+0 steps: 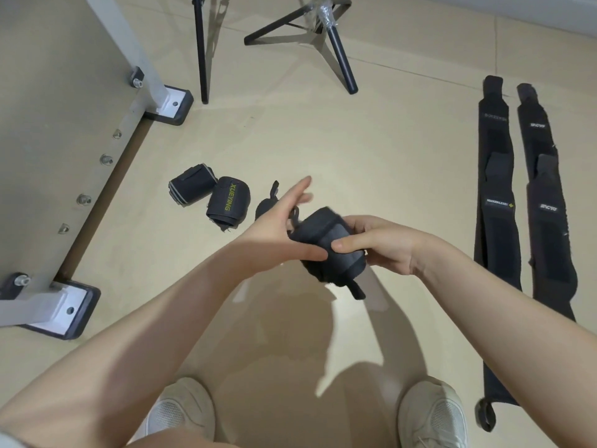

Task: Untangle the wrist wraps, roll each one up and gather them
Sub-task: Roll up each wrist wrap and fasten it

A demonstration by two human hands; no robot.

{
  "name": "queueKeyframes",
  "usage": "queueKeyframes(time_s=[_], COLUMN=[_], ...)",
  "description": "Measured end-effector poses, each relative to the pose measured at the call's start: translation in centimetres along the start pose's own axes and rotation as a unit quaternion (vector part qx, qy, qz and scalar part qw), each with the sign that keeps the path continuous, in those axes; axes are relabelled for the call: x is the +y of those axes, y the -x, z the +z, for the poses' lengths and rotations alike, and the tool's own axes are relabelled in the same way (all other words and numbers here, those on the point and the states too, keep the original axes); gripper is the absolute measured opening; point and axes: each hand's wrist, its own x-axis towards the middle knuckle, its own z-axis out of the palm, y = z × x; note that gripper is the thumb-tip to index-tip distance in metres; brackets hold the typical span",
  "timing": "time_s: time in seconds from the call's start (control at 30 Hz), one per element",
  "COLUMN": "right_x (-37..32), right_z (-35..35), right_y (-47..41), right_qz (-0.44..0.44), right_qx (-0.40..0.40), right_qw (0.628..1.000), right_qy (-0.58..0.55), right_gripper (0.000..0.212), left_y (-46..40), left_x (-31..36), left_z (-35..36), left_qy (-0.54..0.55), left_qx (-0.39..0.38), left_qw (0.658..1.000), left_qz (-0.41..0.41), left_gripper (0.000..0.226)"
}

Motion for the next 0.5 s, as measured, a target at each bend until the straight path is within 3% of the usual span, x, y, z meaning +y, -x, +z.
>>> queueKeyframes(time_s=[0.1,0.17,0.23,0.33,0.5], right_x=[-0.1,-0.3,-0.1,0.6,0.7], right_z=[-0.2,0.1,0.5,1.3,1.5], right_y=[-0.3,-0.6,-0.9,-1.2,-1.6], right_qz=[-0.037,-0.062,-0.076,-0.072,-0.073], right_qx=[0.096,0.13,0.15,0.204,0.232], right_qw=[0.994,0.989,0.984,0.973,0.965], right_qy=[-0.021,-0.037,-0.052,-0.076,-0.101], right_gripper=[0.033,0.023,0.034,0.058,0.044], left_y=[-0.6,-0.6,-0.4,-0.3,-0.8], left_x=[-0.5,-0.6,-0.8,-1.7,-2.1], left_z=[1.1,1.9,2.4,2.2,2.1], left_qy=[0.105,0.165,0.18,0.209,0.205], left_qx=[0.106,0.059,0.027,0.058,0.074], left_qw=[0.985,0.975,0.975,0.972,0.973], left_qz=[-0.083,-0.136,-0.124,-0.086,-0.081], left_gripper=[0.099,0.073,0.054,0.044,0.03])
